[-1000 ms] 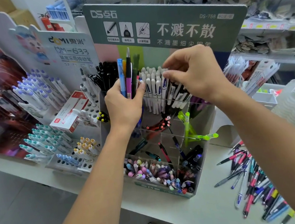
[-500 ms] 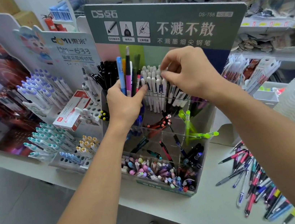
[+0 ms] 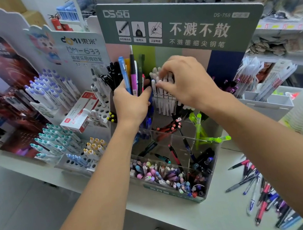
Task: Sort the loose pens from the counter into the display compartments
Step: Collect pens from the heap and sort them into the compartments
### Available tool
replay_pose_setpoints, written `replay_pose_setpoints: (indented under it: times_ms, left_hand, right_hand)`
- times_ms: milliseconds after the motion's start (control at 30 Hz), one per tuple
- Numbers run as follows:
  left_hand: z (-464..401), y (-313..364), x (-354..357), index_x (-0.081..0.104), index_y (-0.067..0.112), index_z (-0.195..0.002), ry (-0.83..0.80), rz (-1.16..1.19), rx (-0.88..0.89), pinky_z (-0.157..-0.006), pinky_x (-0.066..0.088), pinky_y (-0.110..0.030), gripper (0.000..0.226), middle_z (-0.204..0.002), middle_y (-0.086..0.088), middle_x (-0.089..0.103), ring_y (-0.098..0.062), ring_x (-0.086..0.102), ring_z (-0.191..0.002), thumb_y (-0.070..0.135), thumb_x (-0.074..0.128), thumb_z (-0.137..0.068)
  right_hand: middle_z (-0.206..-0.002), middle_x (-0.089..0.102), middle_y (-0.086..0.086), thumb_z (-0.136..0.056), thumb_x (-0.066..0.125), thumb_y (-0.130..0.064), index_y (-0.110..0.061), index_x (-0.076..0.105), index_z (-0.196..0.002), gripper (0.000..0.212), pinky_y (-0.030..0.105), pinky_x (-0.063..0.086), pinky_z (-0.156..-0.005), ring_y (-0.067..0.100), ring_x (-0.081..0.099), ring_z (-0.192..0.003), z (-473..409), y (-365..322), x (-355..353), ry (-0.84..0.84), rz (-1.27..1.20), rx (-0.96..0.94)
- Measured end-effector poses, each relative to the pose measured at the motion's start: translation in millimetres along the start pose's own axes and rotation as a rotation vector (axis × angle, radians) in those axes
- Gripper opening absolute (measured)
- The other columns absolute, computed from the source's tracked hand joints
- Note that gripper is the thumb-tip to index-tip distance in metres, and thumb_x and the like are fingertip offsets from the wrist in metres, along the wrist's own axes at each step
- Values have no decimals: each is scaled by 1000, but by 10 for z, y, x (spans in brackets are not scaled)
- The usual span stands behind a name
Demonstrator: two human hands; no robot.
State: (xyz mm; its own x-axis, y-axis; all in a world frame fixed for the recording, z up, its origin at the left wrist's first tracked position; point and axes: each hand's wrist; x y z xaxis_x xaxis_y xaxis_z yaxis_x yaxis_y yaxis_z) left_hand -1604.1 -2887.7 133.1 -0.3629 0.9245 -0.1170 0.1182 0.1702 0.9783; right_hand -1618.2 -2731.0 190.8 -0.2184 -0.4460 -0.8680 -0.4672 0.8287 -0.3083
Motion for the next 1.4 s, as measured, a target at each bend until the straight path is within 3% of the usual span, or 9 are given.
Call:
replay_pose_setpoints:
  times_ms: [133,267,367,533,667,800,1000,1167,1400]
  left_hand:
    - [-68,-13,-22,67,25,-99,-63,-99,105,-69,59,-29,24,-83,6,73,-10,70,-74,22,84,-83]
    - [-110,-65,-47,67,22,-103,-59,-82,166,-80,60,-36,24,-92,5,74,-9,72,-85,19,82,-84]
    - [-130,-96,-45,64,24,-101,-2,-160,202,-75,59,-35,22,-87,5,71,-12,69,-80,17,78,-86]
    - [-66,-66,-77,60,21,-99,123,-243,249,-63,47,-11,20,-79,7,65,-10,62,-74,14,75,-89]
    - [43,18,-166,64,18,-100,96,-119,49,-59,52,-22,19,-83,-1,71,-12,64,-63,10,76,-88]
    - [371,199,-318,60,9,-112,-262,508,-347,-41,37,-19,21,-79,1,62,-6,42,-45,-2,60,-95]
    - [932,188,-294,56,10,-109,-718,631,-567,-38,33,-16,20,-77,-1,50,-5,37,-44,3,60,-91]
    - [1251,134,-99,56,10,-103,-741,322,-466,-41,31,-21,35,-69,0,48,-10,36,-45,16,76,-74]
    - [1438,57,56,50,13,-93,-456,540,-591,-38,32,-17,31,-70,-1,50,-8,39,-46,35,69,-81]
  right_hand:
    - [-102,64,-2,-79,81,-51,-19,73,-99,38,38,52,-81,18,58,-95,-49,-68,17,15,-30,60]
    - [-102,65,-2,-84,78,-40,-22,76,-102,25,41,56,-80,20,61,-95,-112,-152,45,60,-11,75]
    - [-98,69,-3,-85,75,-31,-23,78,-94,13,43,58,-79,19,65,-91,-115,-146,34,60,-40,84]
    - [-97,65,-7,-86,74,-31,-27,78,-93,9,42,57,-80,17,62,-94,-144,-145,-22,-3,-26,94]
    - [-97,61,-6,-89,74,-36,-24,78,-97,15,40,54,-82,18,60,-97,-90,-157,-11,18,-13,86]
    - [-90,71,-7,-94,68,-31,-19,78,-97,16,34,55,-79,10,65,-83,222,-166,-149,183,-273,113]
    - [-57,64,-13,-90,74,-27,-23,75,-86,6,12,39,-49,-2,48,-50,799,-115,-313,-74,-841,350]
    - [-50,59,-12,-85,79,-15,-11,72,-80,9,9,34,-44,-2,45,-41,1046,-18,-314,-92,-936,507]
    - [-64,62,0,-96,64,-5,-10,66,-81,16,19,42,-48,9,56,-55,1304,98,-263,21,-1117,673]
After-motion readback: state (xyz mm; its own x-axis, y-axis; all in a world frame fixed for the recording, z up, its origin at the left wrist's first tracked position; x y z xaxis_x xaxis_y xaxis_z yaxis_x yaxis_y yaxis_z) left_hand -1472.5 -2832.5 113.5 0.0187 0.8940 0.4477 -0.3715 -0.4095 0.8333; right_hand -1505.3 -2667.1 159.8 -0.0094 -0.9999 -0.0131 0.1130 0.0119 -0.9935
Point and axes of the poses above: each hand's wrist, its own z-axis away from the middle knuckle, its own x-axis out of the palm, y = z × x
